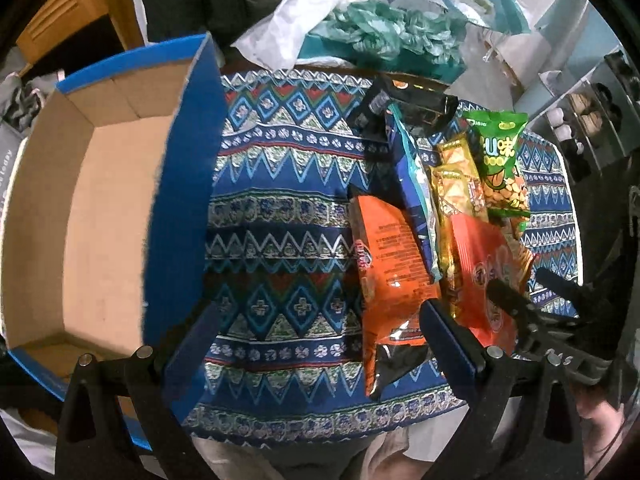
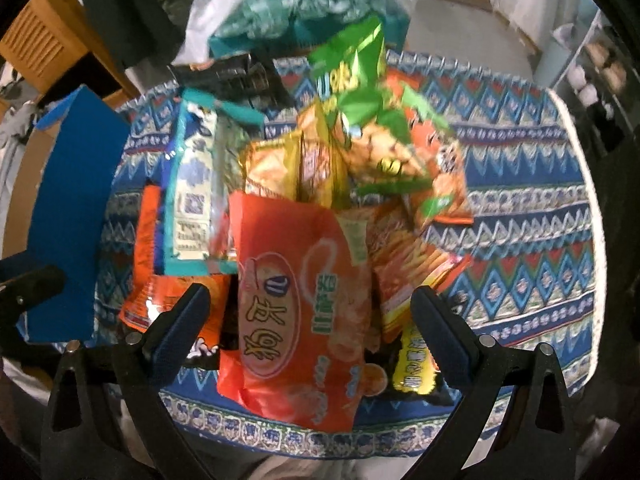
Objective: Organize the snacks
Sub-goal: 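Grasp the orange bag with the left tool while the right tool grasps the red bag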
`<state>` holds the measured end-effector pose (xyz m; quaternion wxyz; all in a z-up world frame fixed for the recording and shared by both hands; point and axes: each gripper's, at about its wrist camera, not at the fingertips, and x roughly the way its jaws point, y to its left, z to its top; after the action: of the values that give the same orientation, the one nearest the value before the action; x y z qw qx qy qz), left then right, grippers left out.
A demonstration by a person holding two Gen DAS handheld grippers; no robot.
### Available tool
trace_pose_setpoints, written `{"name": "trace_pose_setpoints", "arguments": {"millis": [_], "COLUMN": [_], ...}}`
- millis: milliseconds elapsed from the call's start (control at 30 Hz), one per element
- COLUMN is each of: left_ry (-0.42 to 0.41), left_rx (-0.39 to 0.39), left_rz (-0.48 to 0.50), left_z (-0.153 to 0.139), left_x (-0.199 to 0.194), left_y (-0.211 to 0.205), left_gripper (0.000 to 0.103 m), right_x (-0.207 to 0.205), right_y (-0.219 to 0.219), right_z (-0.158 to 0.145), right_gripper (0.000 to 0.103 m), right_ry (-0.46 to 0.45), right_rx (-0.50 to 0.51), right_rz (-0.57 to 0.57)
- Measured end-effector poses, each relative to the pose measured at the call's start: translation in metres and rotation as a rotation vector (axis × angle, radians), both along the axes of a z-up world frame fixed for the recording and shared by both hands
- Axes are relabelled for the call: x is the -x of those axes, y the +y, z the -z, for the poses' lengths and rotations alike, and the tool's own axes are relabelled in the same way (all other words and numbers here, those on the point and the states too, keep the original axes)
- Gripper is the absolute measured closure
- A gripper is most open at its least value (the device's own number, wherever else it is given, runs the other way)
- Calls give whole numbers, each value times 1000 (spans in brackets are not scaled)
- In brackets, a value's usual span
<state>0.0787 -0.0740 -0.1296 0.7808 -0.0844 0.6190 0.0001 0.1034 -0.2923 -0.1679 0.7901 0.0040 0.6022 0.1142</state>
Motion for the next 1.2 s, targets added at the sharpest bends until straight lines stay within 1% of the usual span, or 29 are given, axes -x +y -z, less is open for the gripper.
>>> {"name": "trace_pose_setpoints", "arguments": {"millis": [167,267,400,467,500,533,567,600,667,700,733,867,967,1200], "left_ry": [20,24,42,48,49,51,53,55,63,67,69,76,82,122], "left_rx": [14,7,43,56,56,58,59,60,63,65,66,68,52,36], "left_rz": [3,11,-2,-4,-3,-1,0,2,5,7,9,24,39,50], "left_z": [11,16,24,28,29,30,32,33,36,36,37,42,46,63], "left_x": [-5,-7,-10,-11,-11,-12,-12,-13,-13,-13,-13,-13,-14,-19], "left_y": [-10,-15,-21,-24,-25,-28,-30,-32,-35,-37,-38,-48,-57,-73], "left_gripper": [3,3,3,3,3,3,3,3,3,3,3,3,3,3], "right_x": [-1,-4,-9,-9,-9,-9,-11,-11,-10,-10,-9,-4,-2,7], "right_y": [7,12,11,10,9,9,10,9,6,4,-1,-17,-25,-38], "right_z": [15,26,38,40,41,43,46,48,48,46,43,27,19,10], "right_gripper": [3,4,6,10,17,21,29,29,36,42,46,48,48,48], "right_ry": [27,42,60,63,66,71,81,97,90,81,69,19,-2,-21], "right_rx": [21,38,49,44,33,18,-4,-30,-36,-38,-41,-65,-83,-52], "right_rz": [-21,-31,-20,-19,-17,-19,-22,-22,-21,-25,-23,-10,-8,-9]}}
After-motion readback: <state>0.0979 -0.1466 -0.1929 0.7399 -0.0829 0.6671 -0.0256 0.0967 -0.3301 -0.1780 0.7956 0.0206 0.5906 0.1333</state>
